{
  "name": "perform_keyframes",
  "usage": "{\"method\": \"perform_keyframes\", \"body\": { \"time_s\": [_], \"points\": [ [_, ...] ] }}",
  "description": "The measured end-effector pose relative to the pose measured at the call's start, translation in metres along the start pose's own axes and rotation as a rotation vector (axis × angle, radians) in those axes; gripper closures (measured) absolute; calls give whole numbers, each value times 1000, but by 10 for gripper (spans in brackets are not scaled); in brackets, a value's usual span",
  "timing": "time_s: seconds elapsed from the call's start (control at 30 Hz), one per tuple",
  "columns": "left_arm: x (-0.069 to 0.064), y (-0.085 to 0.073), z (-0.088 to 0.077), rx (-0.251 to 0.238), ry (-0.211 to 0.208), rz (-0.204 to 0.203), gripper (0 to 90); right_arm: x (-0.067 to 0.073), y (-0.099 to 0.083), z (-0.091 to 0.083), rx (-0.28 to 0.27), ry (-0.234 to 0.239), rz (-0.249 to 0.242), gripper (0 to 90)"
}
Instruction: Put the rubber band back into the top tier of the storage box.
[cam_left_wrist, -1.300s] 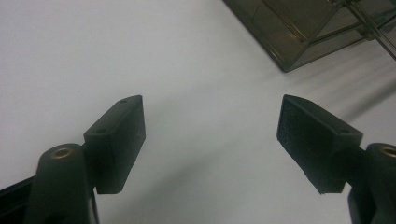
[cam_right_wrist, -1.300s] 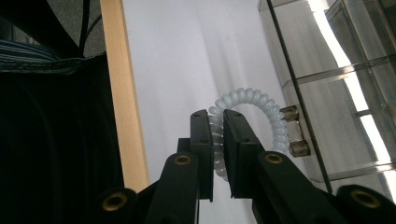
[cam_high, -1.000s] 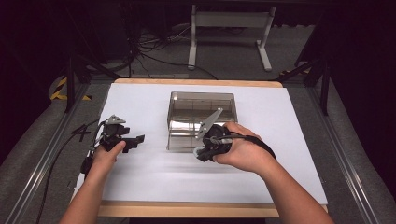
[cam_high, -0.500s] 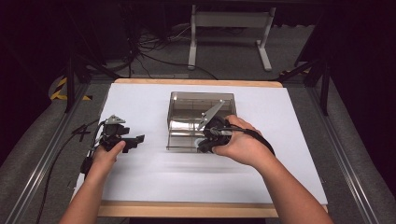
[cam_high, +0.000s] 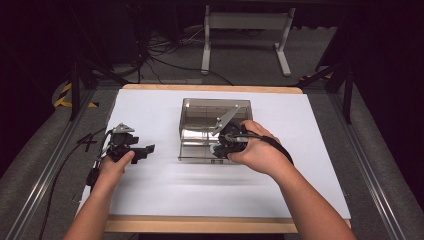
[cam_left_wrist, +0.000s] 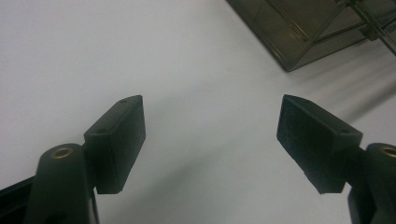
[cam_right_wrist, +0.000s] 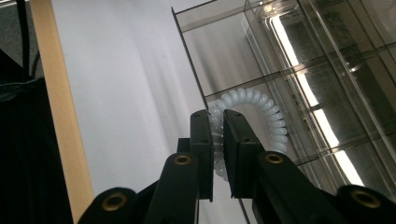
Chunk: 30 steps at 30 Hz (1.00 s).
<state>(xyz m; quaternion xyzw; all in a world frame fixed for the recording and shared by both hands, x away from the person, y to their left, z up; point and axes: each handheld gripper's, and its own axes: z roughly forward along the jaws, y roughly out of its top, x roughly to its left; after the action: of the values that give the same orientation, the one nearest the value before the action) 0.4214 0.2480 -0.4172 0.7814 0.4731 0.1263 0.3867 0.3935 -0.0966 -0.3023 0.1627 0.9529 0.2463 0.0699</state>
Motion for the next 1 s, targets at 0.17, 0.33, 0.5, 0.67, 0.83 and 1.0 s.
{"method": "perform_keyframes", "body": {
  "time_s": [0.17, 0.33, 0.5, 0.67, 0.83, 1.0],
  "points": [
    [0, 0, 0, -6, 0, -2, 246, -4, 1, 4, 0, -7, -9, 835],
    [1, 0, 0, -5, 3, -3, 246, -7, 1, 8, 0, -15, -15, 835],
    [1, 0, 0, -5, 3, -2, 246, -10, 0, 14, 6, -21, -26, 834],
    [0, 0, -1, -5, 0, -1, 247, -14, -2, 22, 11, -6, -11, 834],
    [-1, 1, -1, -10, -3, -2, 246, -16, -3, 28, 25, 3, -4, 834],
    [0, 1, -1, -11, -1, -4, 247, -20, -4, 32, 29, 4, 5, 833]
  ]
}}
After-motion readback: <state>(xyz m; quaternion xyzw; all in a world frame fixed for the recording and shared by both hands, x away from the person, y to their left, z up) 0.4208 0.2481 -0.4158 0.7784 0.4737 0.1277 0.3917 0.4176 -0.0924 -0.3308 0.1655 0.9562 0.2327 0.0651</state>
